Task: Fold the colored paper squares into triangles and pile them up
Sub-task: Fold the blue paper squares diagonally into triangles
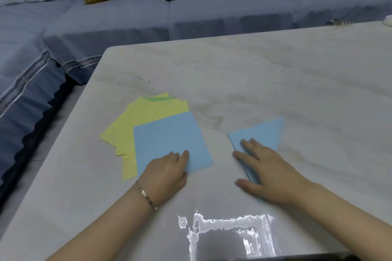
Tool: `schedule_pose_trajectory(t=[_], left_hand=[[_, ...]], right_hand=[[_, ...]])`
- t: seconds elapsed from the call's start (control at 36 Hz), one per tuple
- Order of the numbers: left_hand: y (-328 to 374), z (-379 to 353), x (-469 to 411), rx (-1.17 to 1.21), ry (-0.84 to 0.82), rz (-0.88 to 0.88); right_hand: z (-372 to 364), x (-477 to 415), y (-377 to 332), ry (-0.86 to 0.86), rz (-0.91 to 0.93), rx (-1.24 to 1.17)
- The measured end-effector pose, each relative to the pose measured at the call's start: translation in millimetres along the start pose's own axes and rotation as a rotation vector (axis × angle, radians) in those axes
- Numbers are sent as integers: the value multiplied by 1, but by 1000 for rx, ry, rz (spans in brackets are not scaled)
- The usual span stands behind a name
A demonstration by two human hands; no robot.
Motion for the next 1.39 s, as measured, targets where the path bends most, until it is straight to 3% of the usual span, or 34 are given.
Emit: schedule_pose_trajectory(t=[0.06,0.28,0.47,0.58,0.64,0.75,0.92,1.11,1.25,1.39], left_hand=[[0,-2,-2,-12,16,-13],[-4,-7,0,-39,20,27],[-21,-6,6,2,45,122],[-24,-12,11,67,-13,231],[-23,-13,12,76,-49,229],[-24,-9,11,107,-98,268],[-22,0,8,259,-151,291],[-33,3,9,451,-177,268],[-36,15,10,352,-34,136],[-21,32,12,412,54,163]], right_hand=[[-10,2,-4,27,15,79],[-17,-4,26,131,-255,41],[6,-12,76,209,-608,-39],[24,-28,26,370,-354,-332],[27,-39,-10,297,-262,-559],[24,-64,-61,98,-276,-931],[19,-85,-84,95,-438,-1311],[22,-77,-81,110,-416,-1457],[26,-69,-73,-4,-426,-1676],[30,-64,-69,24,-369,-1680]])
Point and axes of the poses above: each hand's wrist, its own x-axis away from the middle knuckle, its own z-axis out of the back of the hand, y = z × x, the point moved 2 cm from there along -x, towards the middle knuckle, and after that the axes turned 3 degrees about -y, right-handed, at the moved point
